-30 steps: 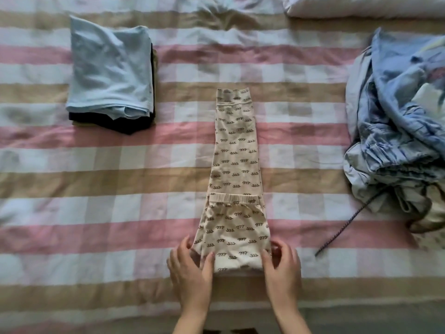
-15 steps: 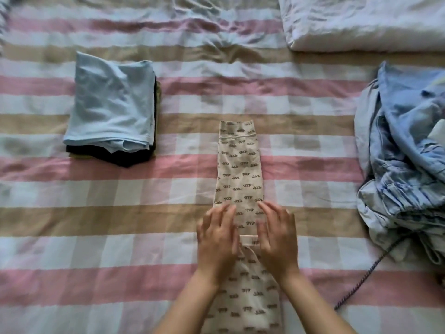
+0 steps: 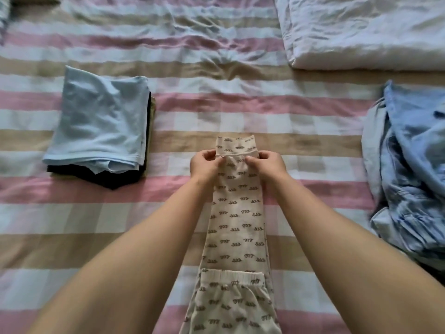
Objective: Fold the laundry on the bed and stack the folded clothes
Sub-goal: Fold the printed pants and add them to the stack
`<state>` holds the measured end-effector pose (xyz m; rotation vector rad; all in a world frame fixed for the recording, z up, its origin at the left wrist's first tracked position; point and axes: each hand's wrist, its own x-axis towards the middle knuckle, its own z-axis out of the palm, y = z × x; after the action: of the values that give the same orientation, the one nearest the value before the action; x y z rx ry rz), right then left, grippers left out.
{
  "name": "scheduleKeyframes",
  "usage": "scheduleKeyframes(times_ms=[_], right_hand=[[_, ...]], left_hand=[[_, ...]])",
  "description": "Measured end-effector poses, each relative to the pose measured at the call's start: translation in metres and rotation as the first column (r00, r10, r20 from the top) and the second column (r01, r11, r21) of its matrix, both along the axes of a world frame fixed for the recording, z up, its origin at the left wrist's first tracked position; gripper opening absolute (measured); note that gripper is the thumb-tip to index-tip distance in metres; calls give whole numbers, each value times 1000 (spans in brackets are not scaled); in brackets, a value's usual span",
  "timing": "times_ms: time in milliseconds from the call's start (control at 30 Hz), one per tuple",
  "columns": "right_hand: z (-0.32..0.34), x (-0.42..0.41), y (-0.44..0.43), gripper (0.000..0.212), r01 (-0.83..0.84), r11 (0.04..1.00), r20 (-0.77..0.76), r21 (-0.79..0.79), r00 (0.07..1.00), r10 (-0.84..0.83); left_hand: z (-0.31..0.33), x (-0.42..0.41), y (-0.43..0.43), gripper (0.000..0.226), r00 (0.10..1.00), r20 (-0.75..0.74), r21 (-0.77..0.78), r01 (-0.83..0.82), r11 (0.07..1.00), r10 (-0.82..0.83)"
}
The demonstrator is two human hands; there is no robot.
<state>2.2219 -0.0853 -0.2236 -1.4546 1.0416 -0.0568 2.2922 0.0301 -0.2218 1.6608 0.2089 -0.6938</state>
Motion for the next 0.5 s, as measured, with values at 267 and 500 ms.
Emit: scheduleKeyframes(times_ms=[267, 500], right_hand=[[93, -135, 72, 7, -85, 915, 246, -393, 950, 194], [69, -247, 146, 9, -119, 676, 186, -727, 913, 362]], left_hand=[[86, -90, 105, 32, 816, 495, -76, 384, 920, -300], [65, -196, 186, 10, 515, 714, 273, 418, 866, -474]])
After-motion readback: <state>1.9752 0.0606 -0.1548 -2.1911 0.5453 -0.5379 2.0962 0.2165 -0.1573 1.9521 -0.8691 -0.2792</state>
